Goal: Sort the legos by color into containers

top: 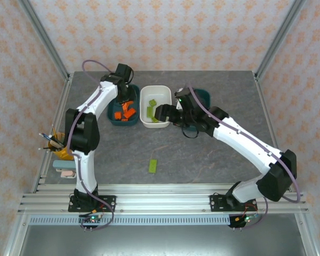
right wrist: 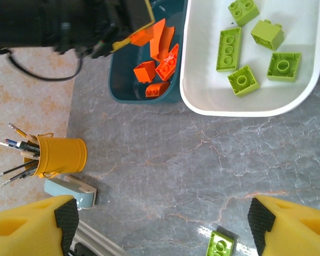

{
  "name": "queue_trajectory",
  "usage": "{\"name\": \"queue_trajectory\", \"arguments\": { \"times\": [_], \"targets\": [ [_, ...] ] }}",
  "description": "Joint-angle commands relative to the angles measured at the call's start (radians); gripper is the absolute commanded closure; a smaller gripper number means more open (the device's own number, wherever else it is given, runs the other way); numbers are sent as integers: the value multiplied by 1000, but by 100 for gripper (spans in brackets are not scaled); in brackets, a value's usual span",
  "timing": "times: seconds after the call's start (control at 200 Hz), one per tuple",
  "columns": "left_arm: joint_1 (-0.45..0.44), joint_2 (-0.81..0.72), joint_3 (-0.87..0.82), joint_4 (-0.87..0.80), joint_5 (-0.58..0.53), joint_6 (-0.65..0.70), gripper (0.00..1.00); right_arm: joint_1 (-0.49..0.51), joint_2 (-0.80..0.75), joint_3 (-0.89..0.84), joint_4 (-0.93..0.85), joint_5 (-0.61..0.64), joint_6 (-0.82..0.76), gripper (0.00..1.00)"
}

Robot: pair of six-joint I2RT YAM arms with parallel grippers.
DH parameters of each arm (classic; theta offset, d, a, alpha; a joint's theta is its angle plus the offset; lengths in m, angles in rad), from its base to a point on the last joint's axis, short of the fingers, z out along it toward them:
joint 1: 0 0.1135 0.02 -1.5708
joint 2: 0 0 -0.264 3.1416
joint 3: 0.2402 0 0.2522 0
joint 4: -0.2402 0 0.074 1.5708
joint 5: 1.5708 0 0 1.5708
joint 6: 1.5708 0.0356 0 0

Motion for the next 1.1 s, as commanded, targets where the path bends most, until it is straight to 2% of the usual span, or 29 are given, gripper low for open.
{"name": "queue_trajectory", "arguments": {
  "times": [0.0,0.305,0.55,0.716,0.846,0.931,1.096],
  "targets": [
    [6,83,133,-58,17,1,63,1,3,46,29,-4,-26,15],
    [19,295,354,-123,30,-42,60,0,-5,22,8,24,-2,15],
    [19,306,327,-145,4,-46,54,-3,23,41,-23,27,-1,14],
    [17,264,277,-133,3,-40,44,-2,36,44,-36,21,-6,14],
    [13,189,234,-118,-9,-42,42,-2,63,69,-107,39,-34,14],
    [7,113,204,-108,-19,-47,40,9,90,82,-174,58,-61,16],
    [-48,-91,99,-98,-77,-47,29,81,174,111,-324,98,-72,18]
  ]
}}
